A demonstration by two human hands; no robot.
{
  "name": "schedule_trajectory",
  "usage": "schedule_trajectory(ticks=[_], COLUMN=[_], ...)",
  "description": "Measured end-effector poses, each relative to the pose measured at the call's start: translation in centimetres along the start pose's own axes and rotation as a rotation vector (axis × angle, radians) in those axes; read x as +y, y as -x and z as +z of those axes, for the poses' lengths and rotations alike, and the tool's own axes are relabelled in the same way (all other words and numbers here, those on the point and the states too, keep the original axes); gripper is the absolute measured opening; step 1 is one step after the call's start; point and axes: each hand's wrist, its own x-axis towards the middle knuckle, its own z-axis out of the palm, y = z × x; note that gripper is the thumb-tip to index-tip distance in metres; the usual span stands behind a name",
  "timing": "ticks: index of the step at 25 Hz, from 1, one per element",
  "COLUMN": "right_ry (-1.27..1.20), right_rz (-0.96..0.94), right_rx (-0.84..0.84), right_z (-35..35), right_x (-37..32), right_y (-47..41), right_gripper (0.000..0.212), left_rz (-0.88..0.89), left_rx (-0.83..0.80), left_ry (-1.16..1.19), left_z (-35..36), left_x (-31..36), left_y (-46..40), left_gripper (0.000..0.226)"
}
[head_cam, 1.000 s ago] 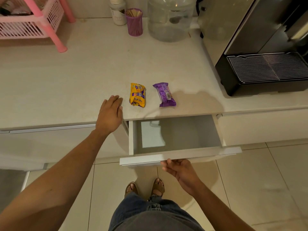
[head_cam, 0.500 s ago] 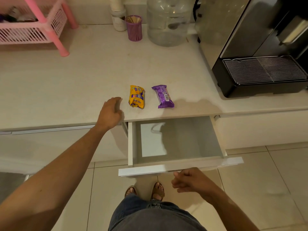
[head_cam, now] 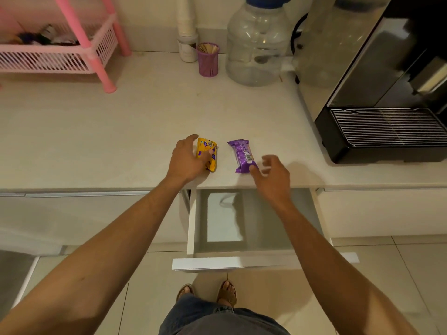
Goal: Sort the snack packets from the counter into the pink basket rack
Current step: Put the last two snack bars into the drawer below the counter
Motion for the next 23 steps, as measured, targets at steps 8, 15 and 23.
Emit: schedule_trajectory(ticks=[8,15,23], right_ry=[0.305,0.04,-0.384], right_rz=[-0.032,0.095,0.319], right_rx=[-0.117,-0.267,-0.569], right_z=[3.5,0.6,-4.8], right_x=[-2.1,-0.3,6.1], right_y=[-5.1,-1.9,5.0], right_gripper=[0.056,0.063,0.057], left_rz=[-0.027,-0.088,-0.058], left_rx=[-0.109,-0.225,-0.472], left_ry=[-0.308,-0.103,0.083], left_z=[1.2,0.4,1.7], left_x=[1.6,2.6,0.7], left_y=[-1.4,1.3,8.1], left_gripper=[0.061,0.056,0.055])
